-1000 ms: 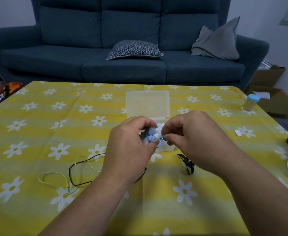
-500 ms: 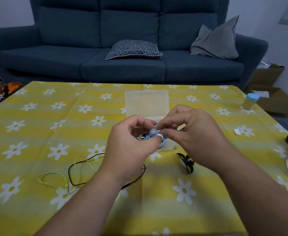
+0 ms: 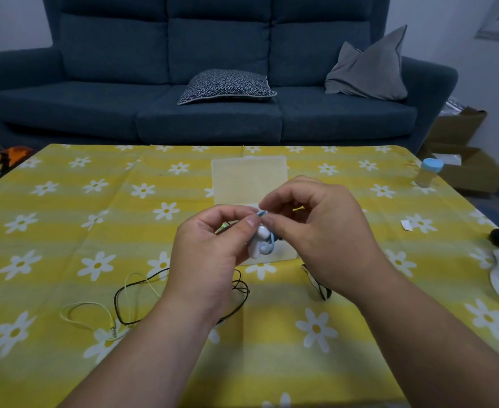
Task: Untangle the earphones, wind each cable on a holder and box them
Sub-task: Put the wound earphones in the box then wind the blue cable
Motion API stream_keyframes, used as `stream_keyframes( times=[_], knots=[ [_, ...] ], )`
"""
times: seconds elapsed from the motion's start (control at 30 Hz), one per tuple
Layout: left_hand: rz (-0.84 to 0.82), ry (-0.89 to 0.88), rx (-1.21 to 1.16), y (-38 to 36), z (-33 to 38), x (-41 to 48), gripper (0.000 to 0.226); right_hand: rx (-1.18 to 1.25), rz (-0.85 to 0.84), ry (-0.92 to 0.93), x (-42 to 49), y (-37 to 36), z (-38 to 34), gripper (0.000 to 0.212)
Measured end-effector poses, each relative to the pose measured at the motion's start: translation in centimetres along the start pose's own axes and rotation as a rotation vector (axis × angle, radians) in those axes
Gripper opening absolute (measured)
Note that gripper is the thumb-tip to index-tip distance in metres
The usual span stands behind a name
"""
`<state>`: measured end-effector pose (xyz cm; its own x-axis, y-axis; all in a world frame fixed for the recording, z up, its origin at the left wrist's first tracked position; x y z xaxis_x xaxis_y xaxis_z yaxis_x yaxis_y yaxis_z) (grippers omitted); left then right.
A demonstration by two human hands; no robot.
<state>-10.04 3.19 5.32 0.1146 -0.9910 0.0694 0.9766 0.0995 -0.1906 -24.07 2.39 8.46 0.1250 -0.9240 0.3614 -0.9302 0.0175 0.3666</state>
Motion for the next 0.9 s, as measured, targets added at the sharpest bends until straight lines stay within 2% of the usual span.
stream_keyframes(
  times=[0.17,0.23,0.33,0.43,0.57,0.67,0.9],
  knots=[
    [0.081,-0.026,-0.001,0.1,0.1,0.3,0.011,0.137,0.069,-0.068,-0.1,0.1,0.1,0.02],
    [0.095,-0.037,-0.001,0.2,0.1,0.4,0.012,0.174,0.108,-0.192,-0.2,0.1,0.4,0.021],
    [0.108,-0.06,0.044,0.1,-0.2,0.3,0.008,0.408,0.0,-0.396,-0.5,-0.6,0.9,0.022],
    [0.138,-0.06,0.094,-0.1,-0.1,0.2,0.004,0.486,-0.058,-0.361,-0.6,-1.1,0.9,0.021],
    [0.147,-0.072,0.171,-0.1,0.0,0.2,0.017,0.476,-0.05,-0.322,-0.5,-1.1,1.2,0.027],
    [0.156,-0.083,0.215,-0.3,0.2,0.1,0.014,0.494,-0.052,-0.326,-0.4,-1.1,1.5,0.03],
    [0.216,-0.098,0.231,-0.4,-0.2,0.1,0.017,0.556,0.023,-0.371,-0.4,-1.8,1.9,0.032]
  ],
)
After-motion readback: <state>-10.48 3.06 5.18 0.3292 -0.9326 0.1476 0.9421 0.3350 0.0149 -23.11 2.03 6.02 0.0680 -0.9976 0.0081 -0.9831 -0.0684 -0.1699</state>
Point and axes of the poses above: each hand's wrist, its own x-axis towards the middle knuckle, its own y-axis out of the back of the hand, z = x × y, the point moved 1 cm from there along x, towards the middle knuckle, and after that the axes turned 6 degrees about x, right-handed, at the moved point
